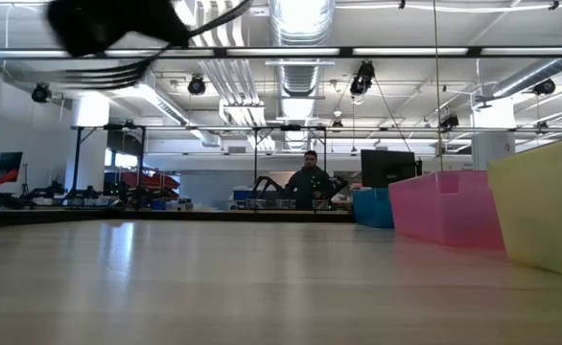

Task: Sort silverware by color (type)
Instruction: Put the blue fork into the yellow bin

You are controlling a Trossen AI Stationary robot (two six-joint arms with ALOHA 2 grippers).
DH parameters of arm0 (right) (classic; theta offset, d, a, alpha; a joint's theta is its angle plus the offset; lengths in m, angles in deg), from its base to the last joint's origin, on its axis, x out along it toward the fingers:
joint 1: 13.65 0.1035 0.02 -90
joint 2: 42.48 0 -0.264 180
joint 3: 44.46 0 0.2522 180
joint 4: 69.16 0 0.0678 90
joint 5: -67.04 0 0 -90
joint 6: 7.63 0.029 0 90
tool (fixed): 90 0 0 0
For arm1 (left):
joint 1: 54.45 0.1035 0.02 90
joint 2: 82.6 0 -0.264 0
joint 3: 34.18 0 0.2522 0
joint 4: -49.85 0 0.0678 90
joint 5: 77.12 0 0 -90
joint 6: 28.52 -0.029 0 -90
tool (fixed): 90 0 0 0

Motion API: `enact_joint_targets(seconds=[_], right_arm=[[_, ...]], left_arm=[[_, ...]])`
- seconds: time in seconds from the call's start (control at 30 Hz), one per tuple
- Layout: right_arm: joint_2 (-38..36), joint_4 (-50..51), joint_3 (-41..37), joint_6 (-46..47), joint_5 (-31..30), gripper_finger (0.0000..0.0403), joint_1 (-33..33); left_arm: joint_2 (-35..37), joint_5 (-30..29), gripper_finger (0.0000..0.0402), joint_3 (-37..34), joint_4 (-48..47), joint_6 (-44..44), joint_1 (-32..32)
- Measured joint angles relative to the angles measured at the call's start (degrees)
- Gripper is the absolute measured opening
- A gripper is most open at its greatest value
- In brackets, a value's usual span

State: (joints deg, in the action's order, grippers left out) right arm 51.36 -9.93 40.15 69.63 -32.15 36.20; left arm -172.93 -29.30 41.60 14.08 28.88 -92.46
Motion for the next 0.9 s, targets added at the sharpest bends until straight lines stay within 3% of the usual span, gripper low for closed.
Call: enact_joint_targets(seconds=[0.13, 0.3, 0.4, 0.6, 0.9], right_arm=[[0.0, 0.0, 0.0, 0.0, -1.9, 0.0131, 0.0], [0.0, -0.4, 0.0, 2.6, -11.2, 0.0131, -0.4], [0.0, -2.1, 0.0, 4.6, -11.9, 0.0128, -0.7], [0.0, -7.7, 0.0, -0.7, -11.9, 0.0132, -1.2], [0.0, -21.2, 0.0, -2.0, -12.4, 0.0129, -1.5]], left_arm=[[-0.2, 0.8, 0.0, 0.0, 11.0, -13.2, 4.2], [-0.6, 5.6, 0.0, 0.0, 19.2, -23.4, 8.2], [-0.6, 8.5, 0.0, 0.0, 23.3, -26.6, 9.1], [-0.6, 15.3, 0.0, 0.0, 33.8, -33.4, 8.9], [-0.6, 17.2, 0.0, 0.0, 37.6, -35.3, 8.5]])
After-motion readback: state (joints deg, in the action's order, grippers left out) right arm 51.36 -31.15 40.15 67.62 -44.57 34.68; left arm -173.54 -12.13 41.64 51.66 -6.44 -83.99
